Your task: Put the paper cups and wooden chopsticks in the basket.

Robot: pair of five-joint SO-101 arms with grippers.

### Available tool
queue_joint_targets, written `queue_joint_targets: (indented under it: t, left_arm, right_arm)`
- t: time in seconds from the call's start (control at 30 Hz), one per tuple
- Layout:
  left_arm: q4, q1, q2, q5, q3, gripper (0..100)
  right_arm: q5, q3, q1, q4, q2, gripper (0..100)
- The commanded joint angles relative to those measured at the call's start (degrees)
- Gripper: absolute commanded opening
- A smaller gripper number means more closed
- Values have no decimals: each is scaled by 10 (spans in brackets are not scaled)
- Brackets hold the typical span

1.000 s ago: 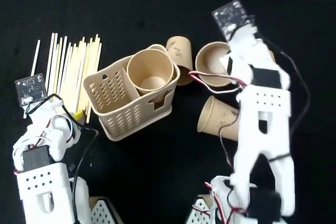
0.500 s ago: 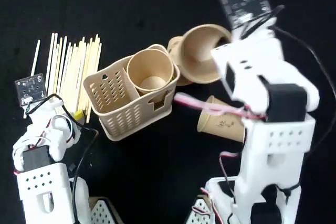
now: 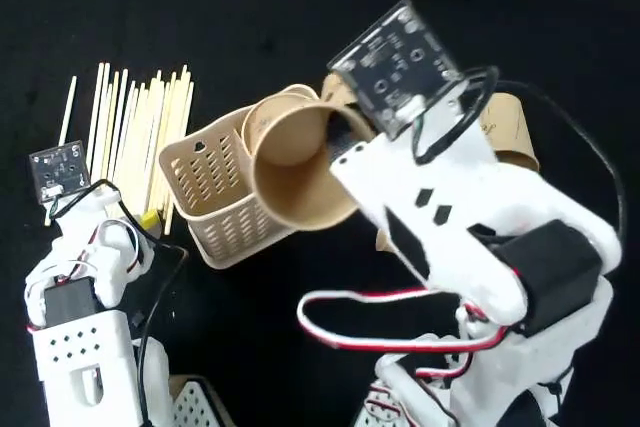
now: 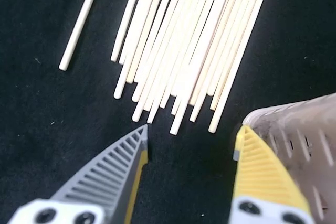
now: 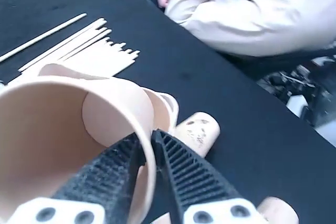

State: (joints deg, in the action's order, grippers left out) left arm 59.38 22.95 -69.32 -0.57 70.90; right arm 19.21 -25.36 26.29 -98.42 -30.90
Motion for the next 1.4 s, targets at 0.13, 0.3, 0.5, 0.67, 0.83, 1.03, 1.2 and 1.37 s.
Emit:
queue_joint_targets:
  t: [0.13, 0.3, 0.5, 0.67, 0.83, 1.03, 1.2, 1.37]
  left_arm:
    - [-11, 4, -4, -6, -4, 263]
    - [-11, 3, -4, -6, -3, 263]
    - [-11, 2, -4, -6, -2, 263]
    - [-11, 1, -4, -6, -2, 263]
    - [-11, 2, -4, -6, -2, 263]
    - [-11, 1, -4, -6, -2, 263]
    - [-11, 0, -4, -6, -2, 263]
    - [-11, 0, -4, -6, -2, 263]
  right_arm:
    - [-4, 8, 26, -4, -8, 11]
    - [-1, 74, 21, 44, -9, 11]
    - [0, 138, -28, 105, -9, 11]
    - [1, 182, -35, 127, -8, 12]
    - [1, 188, -35, 124, 9, 15]
    - [9, 169, -33, 125, 75, 126]
    - [28, 105, -32, 111, 121, 250]
    - [28, 43, -32, 106, 160, 254]
